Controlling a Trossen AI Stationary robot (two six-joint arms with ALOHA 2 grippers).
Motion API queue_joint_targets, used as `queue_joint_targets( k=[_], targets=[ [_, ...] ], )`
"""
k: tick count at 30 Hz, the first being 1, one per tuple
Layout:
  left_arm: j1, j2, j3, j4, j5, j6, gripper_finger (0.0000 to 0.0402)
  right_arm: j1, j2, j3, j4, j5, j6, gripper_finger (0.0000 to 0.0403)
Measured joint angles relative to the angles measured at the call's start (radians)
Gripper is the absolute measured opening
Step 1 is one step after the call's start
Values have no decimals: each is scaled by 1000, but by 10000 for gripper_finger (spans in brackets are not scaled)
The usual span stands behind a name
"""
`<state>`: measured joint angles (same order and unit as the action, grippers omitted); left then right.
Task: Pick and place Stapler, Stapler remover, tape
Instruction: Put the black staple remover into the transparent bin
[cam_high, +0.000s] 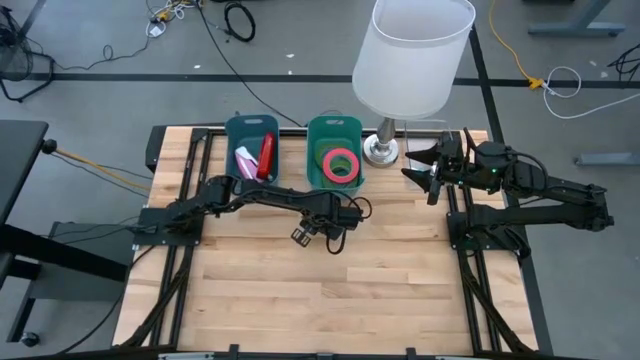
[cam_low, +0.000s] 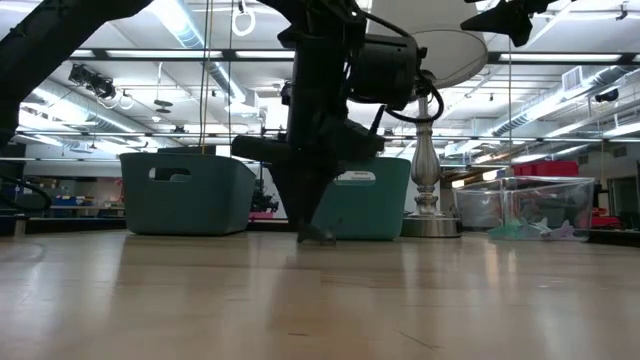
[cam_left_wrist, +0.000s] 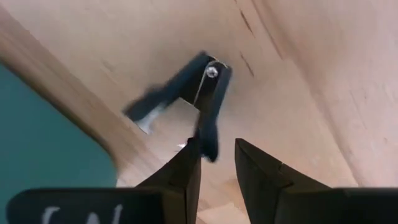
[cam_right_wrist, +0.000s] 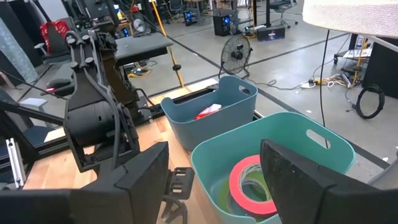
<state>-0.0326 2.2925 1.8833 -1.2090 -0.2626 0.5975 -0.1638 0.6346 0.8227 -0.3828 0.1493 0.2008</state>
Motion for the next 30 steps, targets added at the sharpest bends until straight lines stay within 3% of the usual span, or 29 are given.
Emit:
queue_joint_targets(
  k=[10, 23, 30],
  targets=[
    [-11, 0, -6, 3, -22, -10, 97, 0, 2, 0, 0, 27, 0, 251],
    [-11, 0, -6, -6, 13, -11, 8, 0, 2, 0, 0, 26, -1, 251],
    [-10, -1, -4, -20, 14, -12, 8, 0, 2, 0, 0, 26, 0, 251]
  ],
)
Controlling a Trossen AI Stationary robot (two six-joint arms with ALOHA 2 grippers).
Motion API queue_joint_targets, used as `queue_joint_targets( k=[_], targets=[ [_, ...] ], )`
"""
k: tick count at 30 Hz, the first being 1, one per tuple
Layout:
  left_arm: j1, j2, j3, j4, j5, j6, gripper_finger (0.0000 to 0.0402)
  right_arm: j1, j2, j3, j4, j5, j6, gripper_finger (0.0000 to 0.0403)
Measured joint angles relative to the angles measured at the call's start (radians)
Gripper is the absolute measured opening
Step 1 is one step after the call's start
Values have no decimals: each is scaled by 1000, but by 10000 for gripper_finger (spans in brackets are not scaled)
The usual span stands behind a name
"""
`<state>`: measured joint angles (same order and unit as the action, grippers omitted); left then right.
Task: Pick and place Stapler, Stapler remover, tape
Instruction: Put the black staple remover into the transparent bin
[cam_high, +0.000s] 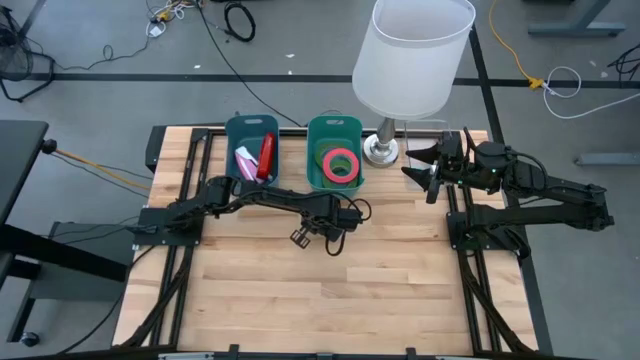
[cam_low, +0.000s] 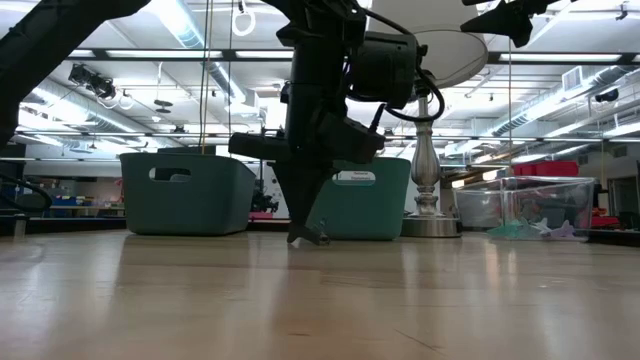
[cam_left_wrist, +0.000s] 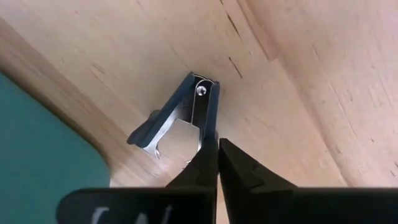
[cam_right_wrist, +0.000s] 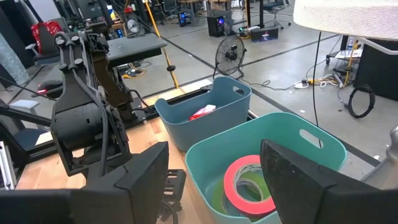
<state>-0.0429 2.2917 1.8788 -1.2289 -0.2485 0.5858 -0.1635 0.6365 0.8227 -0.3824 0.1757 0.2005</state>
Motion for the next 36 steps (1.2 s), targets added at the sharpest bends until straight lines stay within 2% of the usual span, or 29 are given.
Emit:
queue_joint_targets(
  k=[8, 15, 25, 36],
  targets=[
    [-1, 0, 92, -80, 20, -71, 3, 0, 0, 0, 8, 0, 0, 251],
    [-1, -1, 238, -141, 38, -132, 2, 0, -1, 0, 35, 0, -39, 251],
    [1, -1, 478, -137, 70, -220, 1, 0, -2, 0, 62, -1, -67, 251],
    [1, -68, 477, 44, 143, -314, 0, 0, -40, 0, 59, -12, -77, 251]
  ],
)
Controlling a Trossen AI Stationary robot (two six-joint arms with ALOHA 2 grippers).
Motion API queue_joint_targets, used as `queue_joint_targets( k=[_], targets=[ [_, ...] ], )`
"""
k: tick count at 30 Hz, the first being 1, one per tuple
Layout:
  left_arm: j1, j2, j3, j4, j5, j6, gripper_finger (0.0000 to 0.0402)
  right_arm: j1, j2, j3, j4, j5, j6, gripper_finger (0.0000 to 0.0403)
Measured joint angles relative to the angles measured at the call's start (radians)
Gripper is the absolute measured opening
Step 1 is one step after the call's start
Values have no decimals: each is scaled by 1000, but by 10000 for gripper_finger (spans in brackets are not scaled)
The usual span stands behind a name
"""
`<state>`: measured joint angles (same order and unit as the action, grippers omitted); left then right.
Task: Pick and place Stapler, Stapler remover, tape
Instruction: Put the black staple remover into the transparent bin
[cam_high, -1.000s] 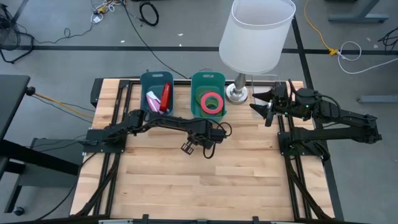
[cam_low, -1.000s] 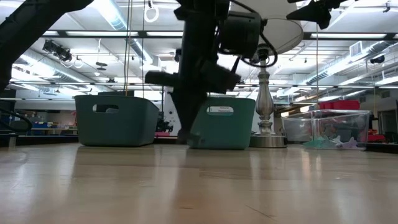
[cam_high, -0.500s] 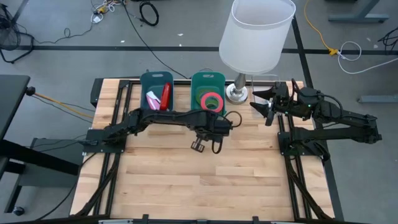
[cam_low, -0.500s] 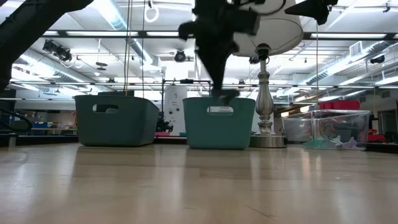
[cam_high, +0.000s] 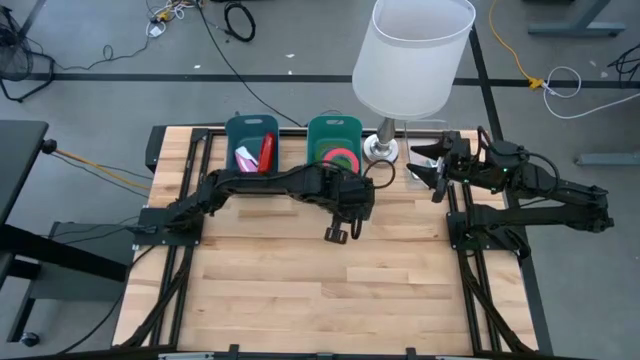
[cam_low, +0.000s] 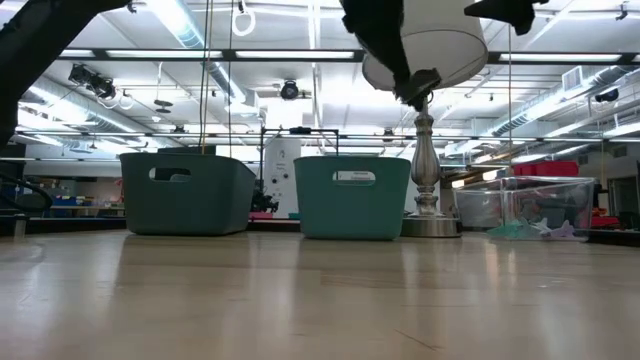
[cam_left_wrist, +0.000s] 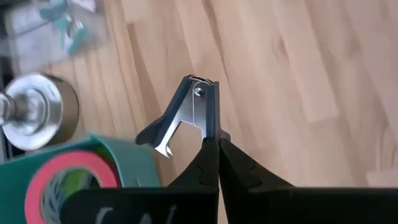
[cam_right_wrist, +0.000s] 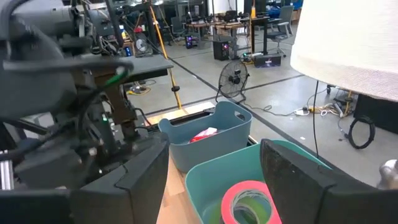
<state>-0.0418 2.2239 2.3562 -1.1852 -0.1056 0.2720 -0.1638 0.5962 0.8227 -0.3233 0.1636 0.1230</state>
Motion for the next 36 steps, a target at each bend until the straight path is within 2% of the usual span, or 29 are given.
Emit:
queue_joint_targets(
  k=[10, 17, 23, 27, 32, 36],
  targets=[
    [4, -82, 0, 154, 36, -56, 0, 2, -24, 0, -3, -27, -1, 251],
    [23, -162, 0, 309, 66, -115, 0, 2, -19, 0, -10, -94, 0, 251],
    [63, -201, 0, 438, 55, -142, 0, 2, -1, 0, -10, -78, -20, 251],
    [88, -201, 0, 484, 75, -178, 0, 2, 14, 0, -7, -67, -34, 251],
    [107, -195, -16, 534, 162, -229, 0, 2, 37, 0, 12, -71, -35, 251],
    [108, -190, -40, 550, 161, -236, 0, 2, 55, 0, 10, -75, -39, 251]
  ],
)
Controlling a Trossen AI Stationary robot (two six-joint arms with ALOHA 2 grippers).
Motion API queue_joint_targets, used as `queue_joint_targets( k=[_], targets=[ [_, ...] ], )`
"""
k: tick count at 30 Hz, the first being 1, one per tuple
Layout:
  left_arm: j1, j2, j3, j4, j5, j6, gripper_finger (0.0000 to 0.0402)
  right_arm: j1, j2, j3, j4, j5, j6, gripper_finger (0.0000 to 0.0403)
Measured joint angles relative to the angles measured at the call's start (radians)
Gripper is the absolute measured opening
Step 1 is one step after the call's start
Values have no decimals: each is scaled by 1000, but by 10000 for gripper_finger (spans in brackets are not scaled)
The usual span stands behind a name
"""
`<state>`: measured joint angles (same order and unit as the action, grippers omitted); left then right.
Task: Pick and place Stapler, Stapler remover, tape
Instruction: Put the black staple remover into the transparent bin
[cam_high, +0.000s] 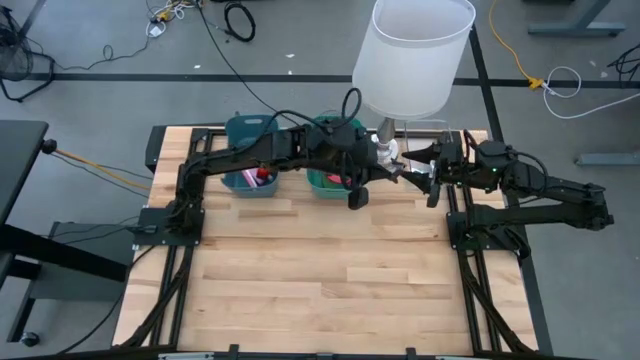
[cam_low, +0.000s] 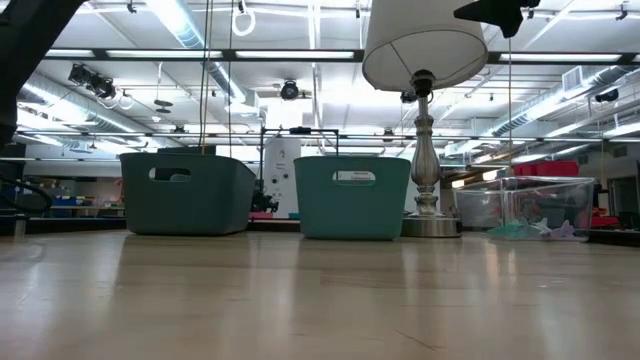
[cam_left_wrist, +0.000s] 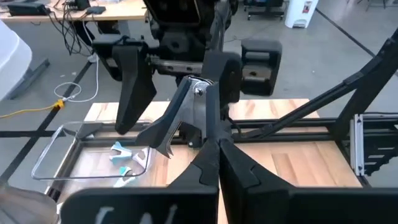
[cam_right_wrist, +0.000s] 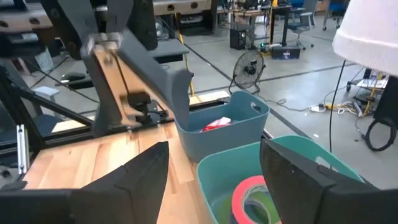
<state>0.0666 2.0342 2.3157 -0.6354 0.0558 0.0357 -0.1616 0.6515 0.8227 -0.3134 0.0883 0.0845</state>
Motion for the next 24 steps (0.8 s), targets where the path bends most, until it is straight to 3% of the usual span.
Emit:
queue_joint_targets(
  k=[7, 24],
  targets=[
    [0, 6, 1, 2, 9, -24, 0, 0, 15, 0, 47, -2, -19, 230],
    [3, 6, 1, 1, 9, -25, 0, 0, 15, 0, 51, -3, -21, 132]
  ],
)
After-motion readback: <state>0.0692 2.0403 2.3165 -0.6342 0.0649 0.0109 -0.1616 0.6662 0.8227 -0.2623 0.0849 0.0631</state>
